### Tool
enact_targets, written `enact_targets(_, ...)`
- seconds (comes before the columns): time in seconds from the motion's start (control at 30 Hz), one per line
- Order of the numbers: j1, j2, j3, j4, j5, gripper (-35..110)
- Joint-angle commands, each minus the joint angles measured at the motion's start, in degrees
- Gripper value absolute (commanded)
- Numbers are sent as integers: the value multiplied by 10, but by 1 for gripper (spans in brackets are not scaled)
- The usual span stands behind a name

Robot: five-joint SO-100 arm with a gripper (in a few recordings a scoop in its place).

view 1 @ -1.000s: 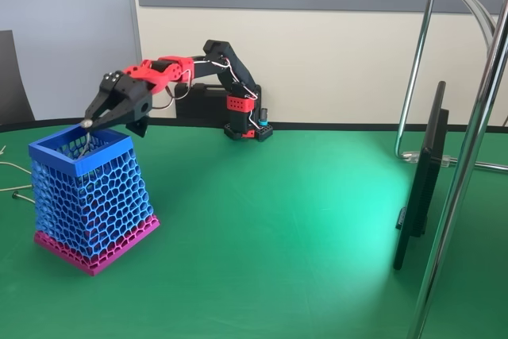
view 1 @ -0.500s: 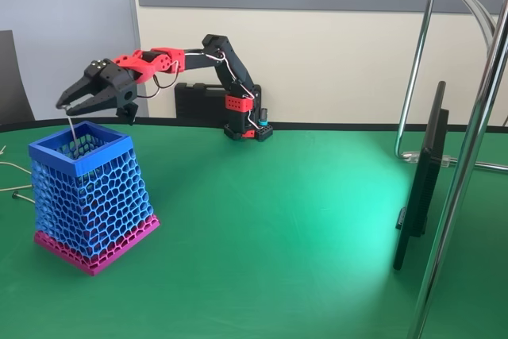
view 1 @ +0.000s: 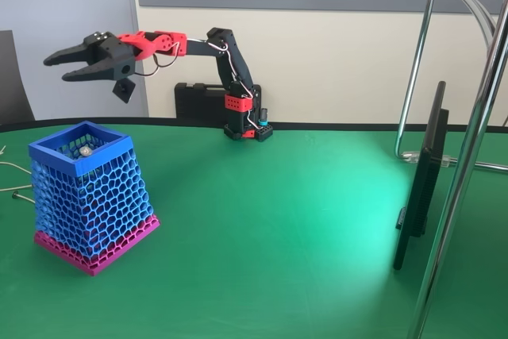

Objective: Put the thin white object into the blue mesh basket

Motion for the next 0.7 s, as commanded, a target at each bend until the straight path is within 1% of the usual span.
enact_targets(0.0, -33, 82, 25, -18, -45, 30)
enact_targets(0.23, -140, 221, 144, -18, -198, 27)
enact_targets(0.5, -263, 413, 342, -19, -396, 27)
enact_targets(0.67, -319, 534, 471, -5, -480, 26)
